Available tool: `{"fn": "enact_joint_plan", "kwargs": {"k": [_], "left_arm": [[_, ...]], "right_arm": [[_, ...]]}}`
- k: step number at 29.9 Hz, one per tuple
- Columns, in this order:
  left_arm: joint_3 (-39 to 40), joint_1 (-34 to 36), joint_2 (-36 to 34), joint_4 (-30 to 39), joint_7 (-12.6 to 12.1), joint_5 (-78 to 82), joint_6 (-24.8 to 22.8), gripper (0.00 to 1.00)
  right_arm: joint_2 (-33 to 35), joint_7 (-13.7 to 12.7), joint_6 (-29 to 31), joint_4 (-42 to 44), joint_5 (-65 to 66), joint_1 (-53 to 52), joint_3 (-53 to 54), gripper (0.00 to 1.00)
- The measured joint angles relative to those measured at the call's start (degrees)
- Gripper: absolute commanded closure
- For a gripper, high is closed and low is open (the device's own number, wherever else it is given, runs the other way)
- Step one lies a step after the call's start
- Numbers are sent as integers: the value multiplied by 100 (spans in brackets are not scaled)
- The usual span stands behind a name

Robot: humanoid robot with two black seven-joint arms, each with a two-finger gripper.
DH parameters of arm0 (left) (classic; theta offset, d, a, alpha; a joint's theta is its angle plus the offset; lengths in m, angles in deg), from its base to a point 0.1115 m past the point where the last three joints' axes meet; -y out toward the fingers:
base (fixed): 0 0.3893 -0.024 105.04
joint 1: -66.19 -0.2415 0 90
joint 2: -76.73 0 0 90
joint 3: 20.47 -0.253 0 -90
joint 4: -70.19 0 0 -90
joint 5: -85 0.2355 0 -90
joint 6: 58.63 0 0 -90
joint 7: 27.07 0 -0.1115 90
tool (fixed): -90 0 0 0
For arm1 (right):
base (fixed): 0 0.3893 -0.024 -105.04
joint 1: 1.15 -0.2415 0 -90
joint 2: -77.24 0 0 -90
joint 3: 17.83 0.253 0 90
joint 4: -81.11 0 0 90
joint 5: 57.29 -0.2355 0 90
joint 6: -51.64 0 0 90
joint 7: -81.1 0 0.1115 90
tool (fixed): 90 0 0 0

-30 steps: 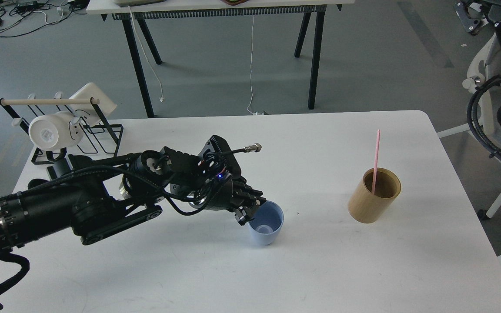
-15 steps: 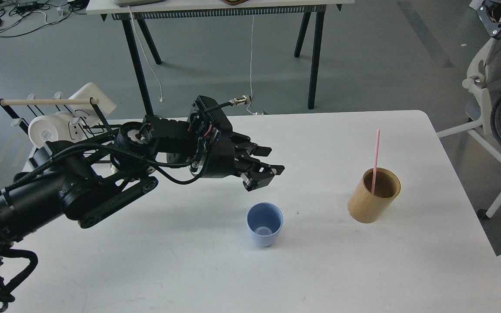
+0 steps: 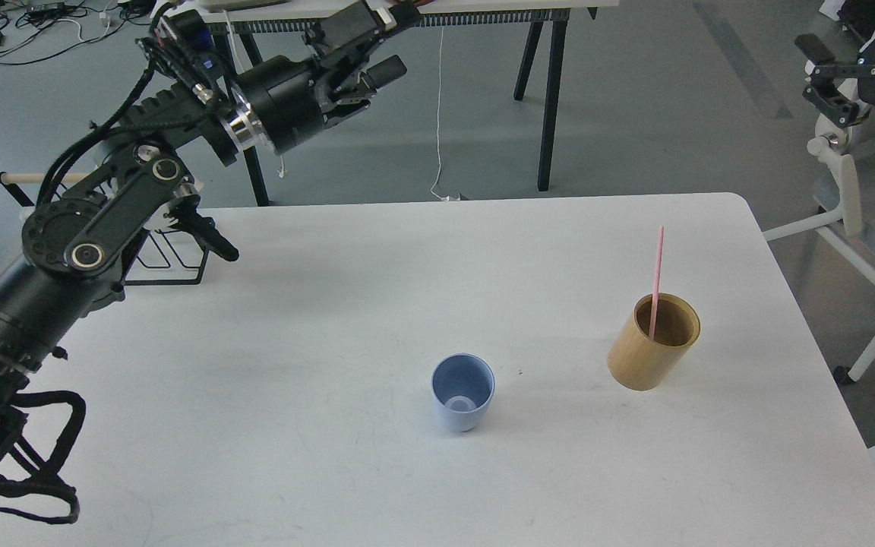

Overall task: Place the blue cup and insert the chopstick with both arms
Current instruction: 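Open the left gripper, lift it away and return the left arm, then reach the right gripper to the pink stick in the tan cup and grasp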

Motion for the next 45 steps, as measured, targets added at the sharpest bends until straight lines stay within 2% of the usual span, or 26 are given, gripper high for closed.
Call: {"fn": "enact_joint_plan", "kwargs": {"k": [7, 13, 15, 19, 25, 38, 41, 45], "left_arm": [[0, 179, -111, -1192, -9, -2862, 2, 1], [-15, -23, -473, -1736, -29, -4604, 0, 0], [-17, -105, -549, -1995, -143, -5009, 0, 0], [7, -136, -454, -2721, -602, -5353, 0, 0], [12, -120, -372, -3021, -738, -5501, 0, 0], [5, -199, -312, -3032, -746, -5788, -1, 0], [1, -199, -330, -3032, -747, -5794, -1, 0], [0, -198, -324, -3030, -747, -5801, -1, 0]], "right_arm": [[357, 0, -868, -1006, 2174, 220, -411, 2], [932, 36, -1267, -1593, 4003, 393, -1050, 5], [1019, 58, -1411, -1658, 4520, 425, -1321, 8], [1027, 139, -1897, -1645, 5426, 462, -2015, 8], [782, 159, -2360, -1307, 5945, 589, -2745, 21], [-99, 166, -2335, -580, 6439, 708, -2956, 48], [-120, 166, -2324, -554, 6473, 680, -3028, 65], [-123, 165, -2269, -545, 6553, 652, -3096, 82]]}}
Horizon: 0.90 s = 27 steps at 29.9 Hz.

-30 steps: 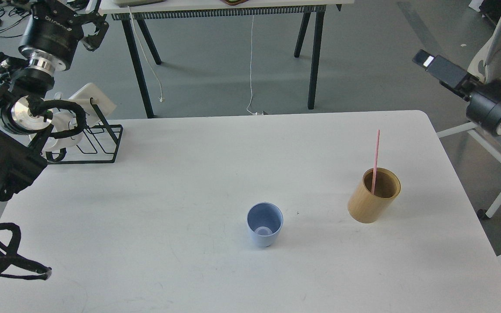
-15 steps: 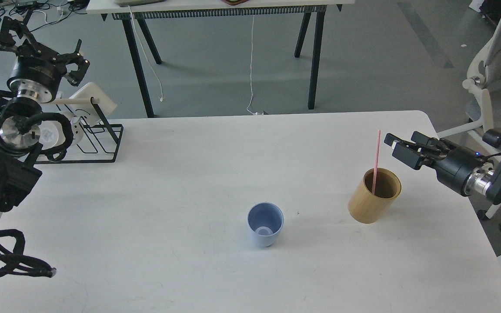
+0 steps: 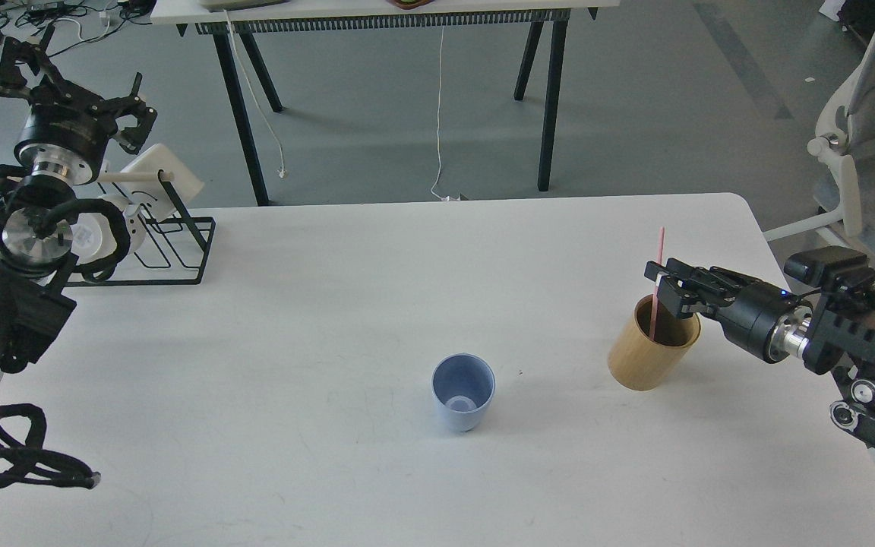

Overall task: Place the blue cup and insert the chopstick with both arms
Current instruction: 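Reach the right gripper to the pink stick in the tan cup and grasp, then pull the pink stick up out of the tan cup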

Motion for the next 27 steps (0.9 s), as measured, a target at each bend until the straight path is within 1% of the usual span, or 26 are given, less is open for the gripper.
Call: {"fn": "enact_joint_plan", "kwargs": {"k": [2, 6, 9, 14, 16, 21, 25, 27], "left_arm": [[4, 0, 6, 0, 1, -1, 0, 0], [7, 0, 15, 0, 4, -1, 0, 0], [-3, 0, 16, 0, 5, -1, 0, 0], [-19, 0, 15, 0, 6, -1, 0, 0], [-21, 0, 0, 0, 6, 1, 0, 0], [-20, 15, -21, 0, 6, 8, 0, 0], [-20, 22, -28, 0, 6, 8, 0, 0], [-30, 22, -31, 0, 6, 8, 0, 0]], "right_arm": [[-1, 0, 11, 4, 101, -3, -11, 90], [-6, 0, 13, 9, 195, -3, -12, 96], [-15, 0, 15, 3, 202, -10, -11, 100], [25, 0, 15, -98, 209, -36, -6, 100], [185, 0, 15, -250, 208, -39, -6, 100], [954, -6, 15, -868, 148, -137, 78, 100], [1471, -15, 12, -1379, -16, -402, 398, 100], [1592, -24, 12, -1522, -157, -584, 605, 100]]}}
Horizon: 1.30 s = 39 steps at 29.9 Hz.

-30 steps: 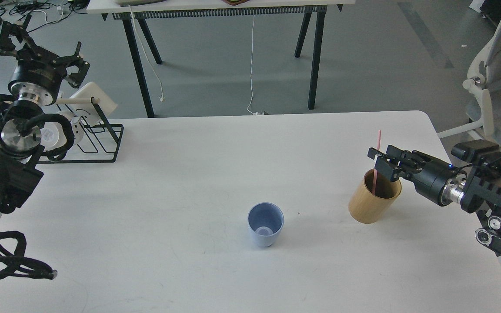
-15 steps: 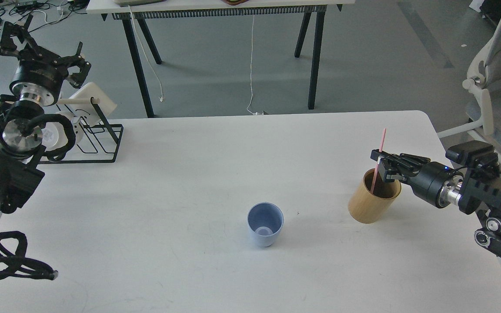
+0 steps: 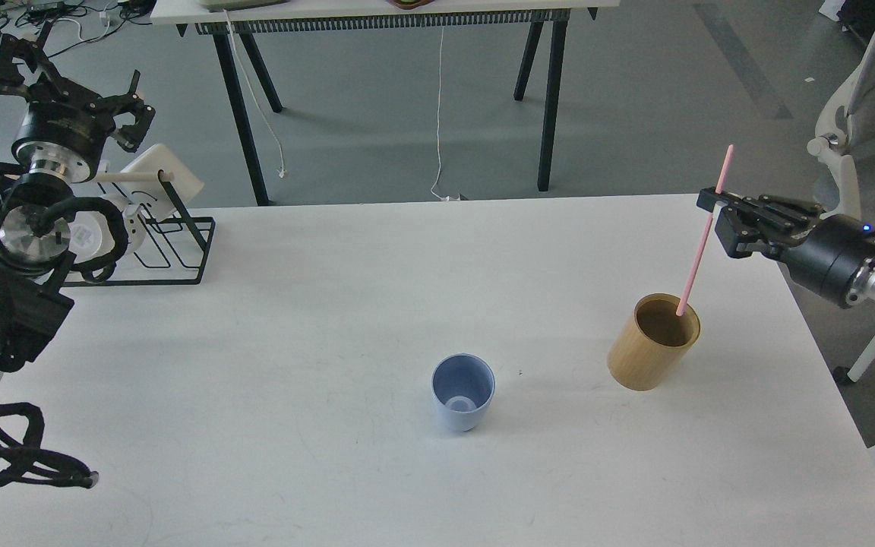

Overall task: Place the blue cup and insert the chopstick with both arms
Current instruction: 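Pull the pink stick up out of the tan cup, then move the pink stick over the blue cup and lower it inside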

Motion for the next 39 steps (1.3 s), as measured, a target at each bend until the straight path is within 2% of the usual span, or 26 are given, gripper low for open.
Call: {"fn": "enact_joint_plan", "kwargs": {"k": [6, 16, 21, 39], "left_arm": [[-42, 0, -7, 0, 0, 9, 0, 0], [-85, 21, -13, 0, 0, 35, 0, 0], [-85, 33, -24, 0, 0, 35, 0, 0], [-78, -42, -45, 0, 44, 26, 0, 0]], "right_arm": [[-251, -37, 3, -43, -432, -872, 232, 100], [-2148, -122, 217, -57, -636, -1094, -293, 100], [-2760, -130, 222, -4, -548, -1086, -914, 99], [-2909, -139, 327, 220, -181, -863, -1470, 99]]}}
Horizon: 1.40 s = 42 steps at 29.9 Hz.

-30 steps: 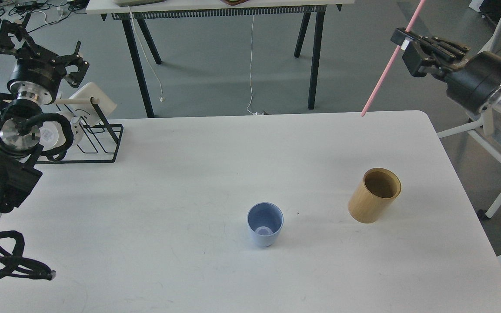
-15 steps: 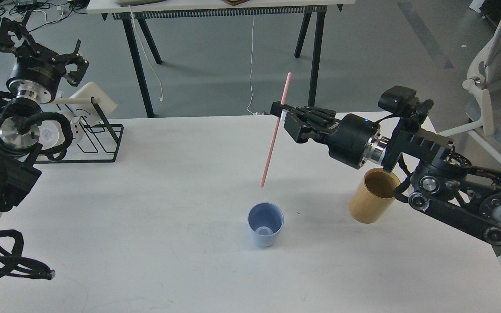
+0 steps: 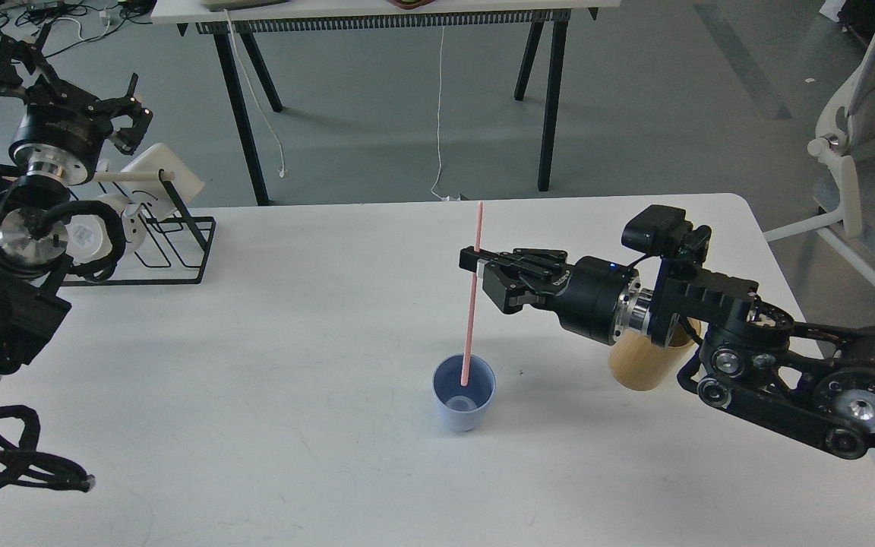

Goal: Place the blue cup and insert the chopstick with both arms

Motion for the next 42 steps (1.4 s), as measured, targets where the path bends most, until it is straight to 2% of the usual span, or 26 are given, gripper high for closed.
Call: {"fn": "enact_joint_plan", "kwargs": {"k": [8, 13, 23, 26, 30, 37, 42], "left_arm": [[2, -42, -29, 0, 8, -13, 0, 0], [2, -46, -39, 0, 8, -17, 0, 0], [2, -47, -66, 0, 9, -19, 0, 0], [2, -47, -73, 0, 9, -23, 0, 0], [2, -47, -75, 0, 9, -24, 0, 0], [2, -53, -49, 0, 9, -25, 0, 0], [-5, -53, 10, 0, 9, -18, 0, 0]], "right_arm": [[-98, 10, 0, 167, 57, 170, -28, 93], [-195, 13, -3, 211, 58, 224, -28, 77], [-248, 13, -5, 171, 39, 328, -27, 55], [-230, 17, -5, 155, 2, 281, 87, 40], [-195, 34, -7, 180, -104, 183, 700, 3], [-229, 22, 13, 550, -1253, 143, 1927, 2], [-256, -10, 20, 1507, -2757, 66, 2572, 1]]}}
